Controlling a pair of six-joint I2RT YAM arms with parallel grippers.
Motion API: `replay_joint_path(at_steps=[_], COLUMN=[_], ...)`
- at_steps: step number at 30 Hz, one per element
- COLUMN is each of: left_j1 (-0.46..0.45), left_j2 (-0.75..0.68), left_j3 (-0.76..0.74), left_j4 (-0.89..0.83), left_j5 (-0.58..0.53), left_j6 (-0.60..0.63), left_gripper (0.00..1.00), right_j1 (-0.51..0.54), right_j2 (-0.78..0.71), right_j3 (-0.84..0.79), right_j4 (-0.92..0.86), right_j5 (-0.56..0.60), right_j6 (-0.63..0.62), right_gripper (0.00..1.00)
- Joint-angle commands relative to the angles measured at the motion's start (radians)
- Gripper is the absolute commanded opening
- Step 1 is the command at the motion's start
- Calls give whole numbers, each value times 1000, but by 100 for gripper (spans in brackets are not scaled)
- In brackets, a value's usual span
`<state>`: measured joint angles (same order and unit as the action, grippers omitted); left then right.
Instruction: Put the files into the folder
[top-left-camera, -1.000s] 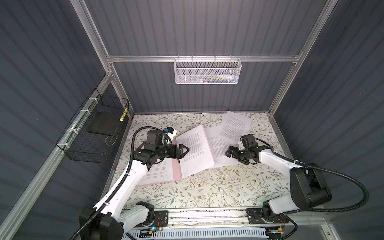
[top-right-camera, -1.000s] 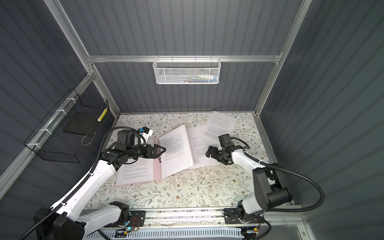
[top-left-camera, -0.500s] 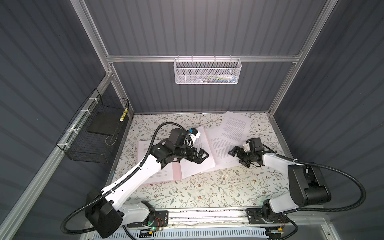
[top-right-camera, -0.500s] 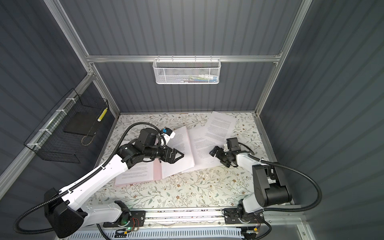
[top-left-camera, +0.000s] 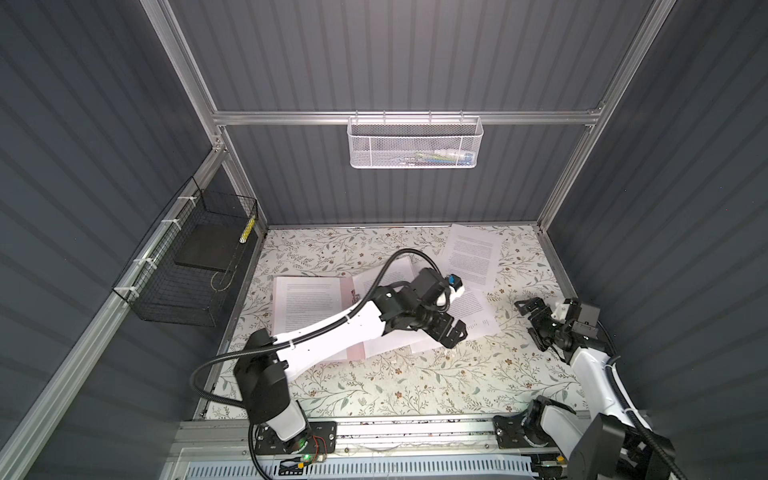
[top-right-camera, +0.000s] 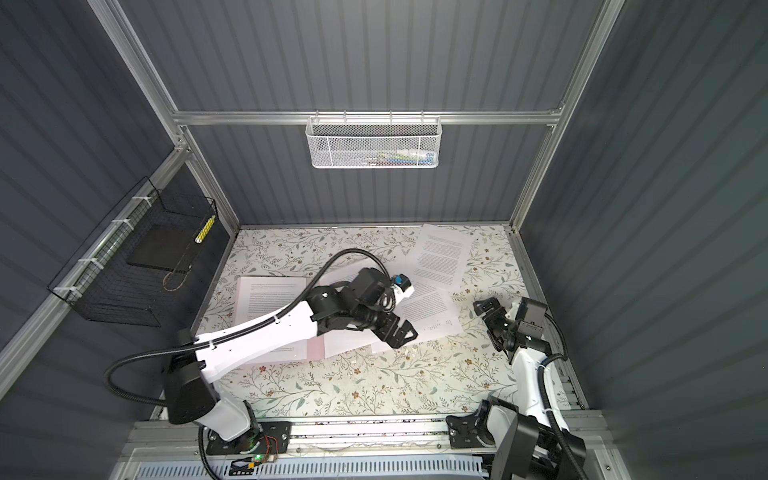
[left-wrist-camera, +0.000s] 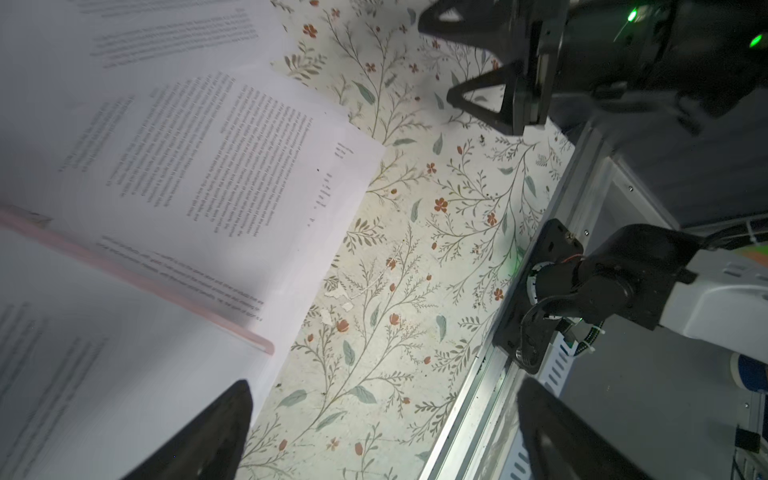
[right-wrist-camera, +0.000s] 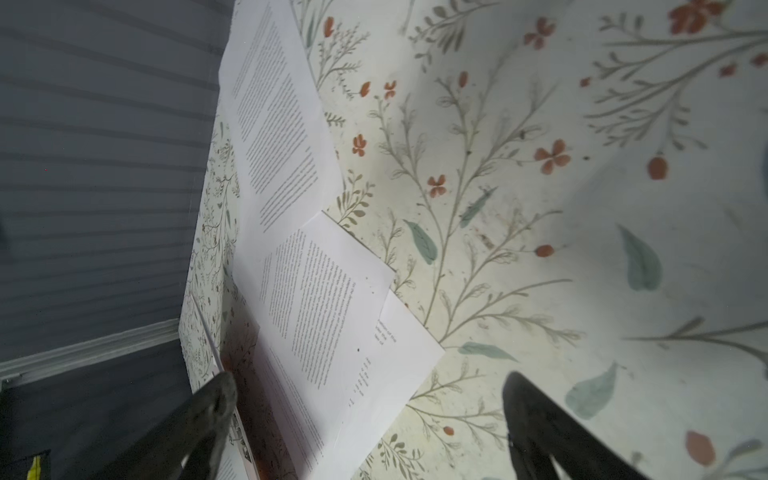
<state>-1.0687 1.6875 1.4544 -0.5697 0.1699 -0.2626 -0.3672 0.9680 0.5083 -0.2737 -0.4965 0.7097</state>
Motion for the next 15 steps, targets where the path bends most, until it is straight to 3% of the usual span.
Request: replay_joint_path(at_steps=[1, 9, 11, 15], left_j1=[-47, -95, -75, -4], left_j2=[91, 241, 280, 402], left_j3=[41, 114, 166, 281], left_j4=[-62, 10, 5, -2], left_j5=[-49, -127, -173, -131], left_j6=[-11, -88, -122, -205], left_gripper=[100, 100, 100, 100], right_j1=[13, 13, 15, 26], right_j2=[-20, 4, 24, 126], right_j3=[-5, -75, -77, -20], right_j4=[-49, 29, 63, 76], right_j5=[-47, -78, -94, -103], right_j6=[-46, -7, 0, -42], right_gripper=[99, 99, 99, 99])
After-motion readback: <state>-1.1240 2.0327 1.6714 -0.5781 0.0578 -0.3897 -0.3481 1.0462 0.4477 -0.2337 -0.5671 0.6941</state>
